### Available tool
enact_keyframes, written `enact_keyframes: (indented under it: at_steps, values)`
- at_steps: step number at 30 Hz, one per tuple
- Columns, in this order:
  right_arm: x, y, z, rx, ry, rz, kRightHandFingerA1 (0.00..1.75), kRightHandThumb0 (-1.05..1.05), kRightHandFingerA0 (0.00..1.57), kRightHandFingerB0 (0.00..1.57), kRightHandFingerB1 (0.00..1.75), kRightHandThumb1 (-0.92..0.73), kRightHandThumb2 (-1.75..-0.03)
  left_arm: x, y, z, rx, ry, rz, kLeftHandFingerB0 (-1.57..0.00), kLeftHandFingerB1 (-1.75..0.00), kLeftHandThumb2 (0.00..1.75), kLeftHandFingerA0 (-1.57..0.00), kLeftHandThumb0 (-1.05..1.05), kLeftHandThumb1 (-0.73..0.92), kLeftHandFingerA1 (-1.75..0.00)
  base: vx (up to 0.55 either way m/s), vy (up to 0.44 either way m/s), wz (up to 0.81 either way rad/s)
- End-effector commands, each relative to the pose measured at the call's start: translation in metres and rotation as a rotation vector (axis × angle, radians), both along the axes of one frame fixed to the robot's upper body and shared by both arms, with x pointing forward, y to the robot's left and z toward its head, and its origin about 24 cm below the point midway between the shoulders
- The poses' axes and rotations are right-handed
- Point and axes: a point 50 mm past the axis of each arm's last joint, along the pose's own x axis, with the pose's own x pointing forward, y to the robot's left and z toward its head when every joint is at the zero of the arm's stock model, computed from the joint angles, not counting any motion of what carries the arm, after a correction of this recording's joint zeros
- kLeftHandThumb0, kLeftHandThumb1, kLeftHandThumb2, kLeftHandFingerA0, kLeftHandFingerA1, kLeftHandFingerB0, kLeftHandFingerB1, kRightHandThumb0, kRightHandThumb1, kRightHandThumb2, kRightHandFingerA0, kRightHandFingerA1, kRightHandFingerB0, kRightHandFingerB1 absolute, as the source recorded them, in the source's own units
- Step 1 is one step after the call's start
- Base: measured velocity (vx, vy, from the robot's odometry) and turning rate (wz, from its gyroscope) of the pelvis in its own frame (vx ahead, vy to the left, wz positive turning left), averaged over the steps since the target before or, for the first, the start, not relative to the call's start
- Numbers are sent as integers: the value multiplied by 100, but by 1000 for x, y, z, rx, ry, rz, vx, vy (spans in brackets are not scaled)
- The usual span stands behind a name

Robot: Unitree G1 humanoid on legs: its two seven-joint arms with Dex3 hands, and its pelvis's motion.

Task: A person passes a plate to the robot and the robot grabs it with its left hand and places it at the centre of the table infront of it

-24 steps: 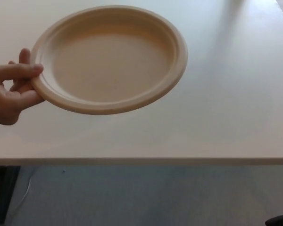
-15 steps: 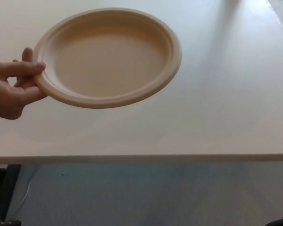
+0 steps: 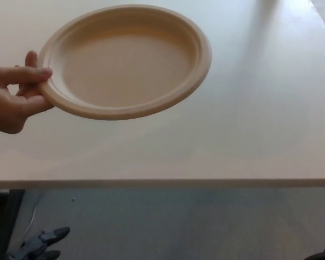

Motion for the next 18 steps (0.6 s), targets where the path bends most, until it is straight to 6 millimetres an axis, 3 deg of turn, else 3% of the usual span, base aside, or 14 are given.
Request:
enact_keyframes:
  at_steps: [1,3,4,7,8,10,11,12,13,14,15,16,17,18]
  values:
    - [7,-5,7,-18,-11,26,73,-65,76,51,57,-78,-63,-34,-76,135,-75,-645,-430,-36,-32,57,-60,-62,54,-41,0,0,0]
    - [7,-5,7,-24,-9,30,73,-64,76,52,57,-78,-63,-39,-80,145,-104,-656,-467,-35,-32,57,-52,-58,53,-39,0,0,0]
    - [7,-5,7,-23,-9,28,74,-64,76,53,57,-78,-63,-43,-82,153,-116,-670,-494,-29,-41,74,-39,-63,44,-47,0,0,0]
    - [7,-5,7,-19,-10,26,74,-64,76,52,58,-78,-63,-58,-90,177,-148,-724,-552,-29,-42,75,-36,-64,44,-45,0,0,0]
    - [7,-5,7,-19,-7,25,73,-65,75,51,56,-78,-63,-63,-93,185,-145,-761,-569,-28,-32,56,-33,-59,52,-33,0,0,0]
    - [8,-5,7,-19,-3,23,72,-64,74,51,56,-78,-63,-70,-96,198,-150,-838,-596,-28,-31,55,-29,-57,49,-33,0,0,0]
    - [8,-5,7,-21,-4,24,74,-63,74,53,57,-78,-63,-72,-96,201,-135,-904,-587,-28,-41,73,-16,-65,43,-40,0,0,0]
    - [9,-6,8,-24,-7,26,74,-63,74,53,57,-78,-63,-74,-96,204,-110,-969,-574,-28,-41,73,-16,-65,43,-40,0,0,0]
    - [9,-6,8,-23,-8,27,73,-64,75,51,57,-78,-63,-75,-96,205,-86,-1010,-556,-31,-32,58,-28,-67,56,-34,0,0,0]
    - [9,-6,8,-21,-8,29,73,-64,75,51,57,-78,-63,-77,-95,206,-62,-1046,-537,-31,-32,58,-28,-67,56,-34,0,0,0]
    - [9,-6,8,-24,-6,32,73,-64,75,51,57,-78,-63,-78,-96,210,-38,-1119,-512,-39,-46,80,-28,-71,47,-44,0,0,0]
    - [9,-6,8,-25,-5,33,73,-64,75,51,57,-78,-63,-79,-96,212,-29,-1147,-503,-39,-46,80,-28,-71,47,-44,0,0,0]
    - [9,-6,8,-25,-6,34,75,-66,76,50,58,-78,-63,-78,-97,212,-66,-1155,-507,-50,-36,56,-52,-46,51,-37,0,0,0]
    - [9,-6,8,-25,-8,35,75,-66,76,50,58,-78,-63,-77,-98,211,-111,-1165,-513,-50,-36,56,-52,-46,51,-37,0,0,0]
